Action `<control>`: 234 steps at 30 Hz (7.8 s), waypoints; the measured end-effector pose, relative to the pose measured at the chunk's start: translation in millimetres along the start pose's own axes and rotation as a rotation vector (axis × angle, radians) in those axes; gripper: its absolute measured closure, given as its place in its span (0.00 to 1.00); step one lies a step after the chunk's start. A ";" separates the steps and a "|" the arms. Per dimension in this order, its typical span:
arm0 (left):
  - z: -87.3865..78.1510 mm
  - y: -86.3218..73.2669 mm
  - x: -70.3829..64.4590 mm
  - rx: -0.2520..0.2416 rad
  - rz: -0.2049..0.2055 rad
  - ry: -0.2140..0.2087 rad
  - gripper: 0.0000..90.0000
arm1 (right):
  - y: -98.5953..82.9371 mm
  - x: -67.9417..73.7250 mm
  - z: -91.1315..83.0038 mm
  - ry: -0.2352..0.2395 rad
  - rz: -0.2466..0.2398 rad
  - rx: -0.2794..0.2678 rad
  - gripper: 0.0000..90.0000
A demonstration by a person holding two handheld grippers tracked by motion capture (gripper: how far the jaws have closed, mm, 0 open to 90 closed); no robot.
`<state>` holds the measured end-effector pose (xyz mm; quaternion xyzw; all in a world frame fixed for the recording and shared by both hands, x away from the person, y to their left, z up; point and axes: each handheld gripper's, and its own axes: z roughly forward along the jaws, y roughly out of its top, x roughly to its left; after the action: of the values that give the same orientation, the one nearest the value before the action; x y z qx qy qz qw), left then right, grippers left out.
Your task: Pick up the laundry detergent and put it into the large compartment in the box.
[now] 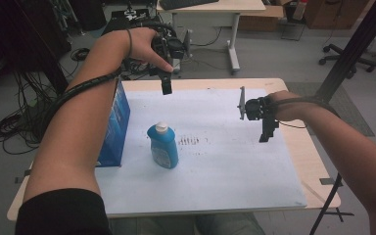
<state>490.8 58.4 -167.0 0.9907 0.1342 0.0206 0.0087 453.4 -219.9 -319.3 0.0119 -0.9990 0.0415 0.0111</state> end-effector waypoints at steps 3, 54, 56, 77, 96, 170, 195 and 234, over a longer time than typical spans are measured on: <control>0.1 -1.0 -1.0 -0.001 -0.001 0.003 0.06 | -3.4 -0.1 0.3 -0.003 0.002 -0.005 0.07; -7.7 -17.8 -64.8 0.024 0.140 0.004 0.06 | 7.3 0.7 -4.0 -0.019 0.004 -0.006 0.07; -8.4 -18.5 -66.4 0.021 0.142 0.008 0.05 | 8.3 1.0 -3.9 -0.018 0.002 -0.007 0.07; 7.9 -27.0 -85.3 0.015 0.227 0.002 0.05 | 10.4 3.5 -6.4 -0.027 0.006 -0.010 0.07; 17.1 -36.4 -95.5 -0.023 0.364 0.020 0.05 | 18.7 5.7 -2.7 -0.026 0.031 -0.004 0.07; 107.3 -43.2 -91.4 -0.018 0.528 0.002 0.05 | 15.2 2.8 11.6 -0.002 0.057 -0.014 0.07; 117.0 -49.8 -91.0 -0.052 0.570 0.038 0.13 | 19.3 1.0 13.3 -0.002 0.049 -0.012 0.07; 125.7 -48.1 -91.2 -0.047 0.601 0.024 0.33 | 18.8 -1.5 19.5 0.004 0.050 -0.015 0.06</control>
<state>395.6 79.0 -297.1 0.9852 -0.1656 0.0370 0.0236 454.0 -202.8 -340.3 -0.0134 -0.9992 0.0344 0.0121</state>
